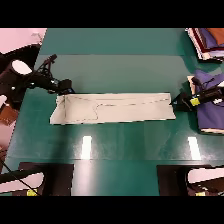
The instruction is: Fold the shirts.
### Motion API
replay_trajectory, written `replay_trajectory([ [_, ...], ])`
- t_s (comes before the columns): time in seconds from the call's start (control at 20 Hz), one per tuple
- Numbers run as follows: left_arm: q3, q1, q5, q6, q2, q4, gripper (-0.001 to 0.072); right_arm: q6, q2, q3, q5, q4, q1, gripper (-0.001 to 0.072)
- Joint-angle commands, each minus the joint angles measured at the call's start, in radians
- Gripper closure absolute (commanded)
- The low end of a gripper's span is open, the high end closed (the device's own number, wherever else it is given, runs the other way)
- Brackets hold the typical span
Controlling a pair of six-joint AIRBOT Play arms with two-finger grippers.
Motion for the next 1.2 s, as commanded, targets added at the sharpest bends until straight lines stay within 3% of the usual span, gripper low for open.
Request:
replay_trajectory([
  [0.0,0.000,-0.114,0.090,-0.067,-0.005,-0.013,0.0682,-0.049,-0.032,-0.041,-0.069,0.047,0.055,0.0332],
  [0.05,0.000,-0.148,0.116,-0.078,-0.010,-0.013,0.0683,-0.067,-0.032,-0.036,-0.080,0.045,0.075,0.0450],
  [0.1,0.001,-0.179,0.137,-0.088,-0.021,-0.013,0.0683,-0.067,-0.032,-0.018,-0.077,0.045,0.088,0.0616],
  [0.15,0.006,-0.212,0.151,-0.098,-0.040,-0.014,0.0683,-0.067,-0.026,0.005,-0.066,0.046,0.095,0.0695],
  [0.45,0.148,-0.380,0.171,-0.102,-0.250,-0.015,0.0683,-0.003,0.150,0.216,0.029,0.193,0.129,0.0697],
  [0.75,0.314,-0.464,0.171,-0.126,-0.450,-0.070,0.0683,0.044,0.224,0.414,0.028,0.284,0.325,0.0697],
  [1.15,0.359,-0.484,0.169,-0.122,-0.488,-0.037,0.0683,0.048,0.224,0.526,-0.039,0.282,0.525,0.0697],
])
